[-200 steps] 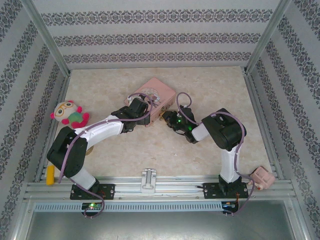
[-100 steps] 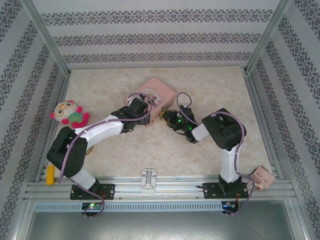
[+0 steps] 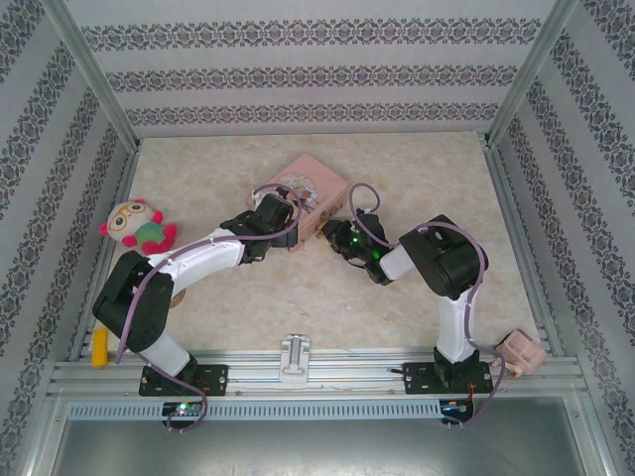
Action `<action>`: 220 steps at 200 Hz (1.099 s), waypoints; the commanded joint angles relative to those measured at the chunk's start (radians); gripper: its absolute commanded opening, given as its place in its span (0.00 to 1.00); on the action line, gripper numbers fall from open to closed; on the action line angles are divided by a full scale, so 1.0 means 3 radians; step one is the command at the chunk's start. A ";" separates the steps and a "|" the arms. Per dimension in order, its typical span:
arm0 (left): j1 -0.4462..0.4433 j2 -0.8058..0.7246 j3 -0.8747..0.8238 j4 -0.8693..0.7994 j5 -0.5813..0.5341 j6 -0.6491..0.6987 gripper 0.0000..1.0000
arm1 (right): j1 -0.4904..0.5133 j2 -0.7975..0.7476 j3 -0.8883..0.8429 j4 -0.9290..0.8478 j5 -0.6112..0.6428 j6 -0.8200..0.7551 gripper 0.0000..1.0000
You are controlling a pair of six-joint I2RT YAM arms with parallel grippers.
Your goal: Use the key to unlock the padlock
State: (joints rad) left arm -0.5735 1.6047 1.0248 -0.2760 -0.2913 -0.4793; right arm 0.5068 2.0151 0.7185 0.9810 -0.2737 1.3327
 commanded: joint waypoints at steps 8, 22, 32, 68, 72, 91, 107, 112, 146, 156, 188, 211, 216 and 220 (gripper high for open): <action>0.0074 -0.0026 -0.0067 0.0008 0.0051 -0.0053 0.99 | 0.0049 0.0043 -0.0026 0.0018 0.0161 -0.0099 0.00; 0.0100 -0.0030 -0.0063 0.0044 0.0085 -0.0069 0.99 | 0.0049 0.0039 -0.0043 0.0021 0.0169 -0.0096 0.00; 0.0111 -0.0031 -0.0065 0.0072 0.0101 -0.0076 0.99 | 0.0047 0.0032 -0.0062 0.0028 0.0176 -0.0096 0.00; 0.0160 0.0023 -0.0079 0.0140 0.0140 -0.0120 0.93 | 0.0044 0.0001 -0.0157 0.0074 0.0208 -0.0096 0.00; 0.0171 0.0041 -0.0079 0.0151 0.0149 -0.0130 0.91 | 0.0049 -0.0006 -0.0172 0.0074 0.0212 -0.0096 0.00; 0.0216 0.0127 -0.0063 0.0231 0.0236 -0.0131 0.79 | 0.0059 -0.0043 -0.0272 0.0113 0.0247 -0.0088 0.00; 0.0224 0.0209 -0.0019 0.0263 0.0307 -0.0126 0.71 | 0.0059 -0.0086 -0.0374 0.0149 0.0291 -0.0078 0.00; 0.0224 0.0230 -0.0002 0.0270 0.0312 -0.0125 0.69 | 0.0059 -0.0102 -0.0405 0.0163 0.0306 -0.0076 0.00; 0.0232 0.0332 0.0094 0.0281 0.0332 -0.0113 0.67 | 0.0054 -0.0173 -0.0569 0.0212 0.0370 -0.0065 0.00; 0.0244 0.0342 0.0106 0.0281 0.0322 -0.0111 0.67 | 0.0051 -0.0172 -0.0590 0.0234 0.0379 -0.0055 0.00; 0.0270 0.0335 0.0107 0.0286 0.0327 -0.0125 0.65 | 0.0049 -0.0147 -0.0623 0.0306 0.0405 -0.0021 0.00; 0.0285 0.0322 0.0093 0.0281 0.0327 -0.0127 0.64 | 0.0049 -0.0136 -0.0624 0.0342 0.0421 -0.0004 0.00; 0.0290 0.0319 0.0083 0.0281 0.0326 -0.0126 0.64 | 0.0045 -0.0136 -0.0629 0.0349 0.0430 -0.0007 0.00; 0.0290 0.0316 0.0082 0.0277 0.0327 -0.0125 0.64 | 0.0044 -0.0136 -0.0631 0.0355 0.0435 -0.0005 0.00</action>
State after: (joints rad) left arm -0.5213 1.6711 1.0573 -0.1711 -0.1600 -0.5098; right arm 0.5217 1.9659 0.5640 1.1248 -0.1829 1.3327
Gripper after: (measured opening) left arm 0.644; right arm 0.198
